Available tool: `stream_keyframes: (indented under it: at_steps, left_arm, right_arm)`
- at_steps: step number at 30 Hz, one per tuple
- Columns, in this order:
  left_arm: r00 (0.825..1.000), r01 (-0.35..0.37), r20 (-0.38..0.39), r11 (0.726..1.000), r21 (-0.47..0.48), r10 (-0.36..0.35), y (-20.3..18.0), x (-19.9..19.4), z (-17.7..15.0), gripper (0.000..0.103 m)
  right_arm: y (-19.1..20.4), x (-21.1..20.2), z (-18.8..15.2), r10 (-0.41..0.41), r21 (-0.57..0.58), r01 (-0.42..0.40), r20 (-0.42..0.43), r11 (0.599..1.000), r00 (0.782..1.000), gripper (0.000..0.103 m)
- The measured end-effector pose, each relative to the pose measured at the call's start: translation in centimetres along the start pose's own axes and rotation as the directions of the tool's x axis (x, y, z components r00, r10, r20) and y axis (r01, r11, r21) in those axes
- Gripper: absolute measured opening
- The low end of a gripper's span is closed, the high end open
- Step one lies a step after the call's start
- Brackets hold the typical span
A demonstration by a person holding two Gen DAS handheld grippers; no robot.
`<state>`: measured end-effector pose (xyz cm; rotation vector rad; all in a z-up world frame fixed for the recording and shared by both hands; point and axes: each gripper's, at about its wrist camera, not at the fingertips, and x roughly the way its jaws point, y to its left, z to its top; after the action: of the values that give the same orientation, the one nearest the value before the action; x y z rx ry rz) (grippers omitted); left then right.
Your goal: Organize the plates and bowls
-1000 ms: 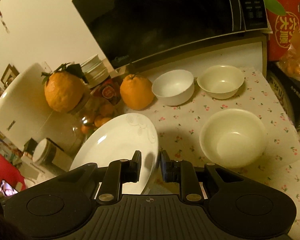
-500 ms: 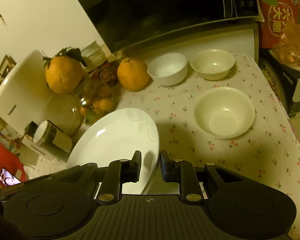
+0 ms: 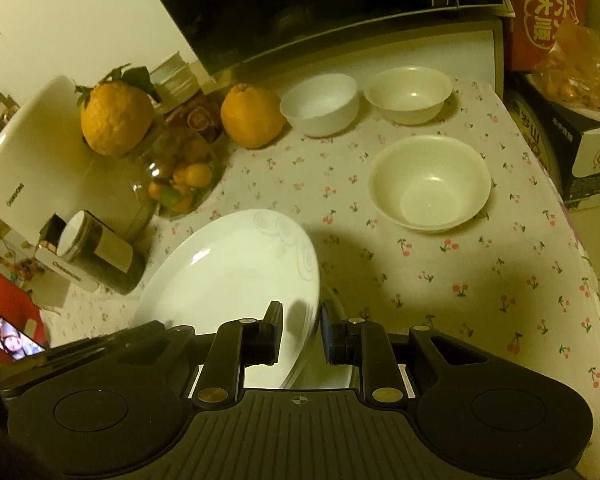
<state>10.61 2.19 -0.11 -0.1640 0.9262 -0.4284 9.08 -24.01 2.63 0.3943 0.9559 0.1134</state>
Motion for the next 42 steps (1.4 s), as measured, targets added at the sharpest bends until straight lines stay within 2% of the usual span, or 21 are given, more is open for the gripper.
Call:
stream_keyframes:
  at_steps: [18,42]
  left_arm:
    - [0.996,-0.071,-0.042,0.992,0.105,0.076,-1.1,1.2,-1.2,0.014]
    - [0.991,-0.103,-0.069,0.975,0.195,0.118,-2.4,1.7,-1.8,0.015]
  right_arm:
    - [0.2,2.0,-1.8,-0.091,-0.067,0.085,-0.090,0.994,0.992,0.020]
    - [1.5,2.8,-2.6,-0.205,-0.220,0.180,-0.094,0.959,0.974,0.021]
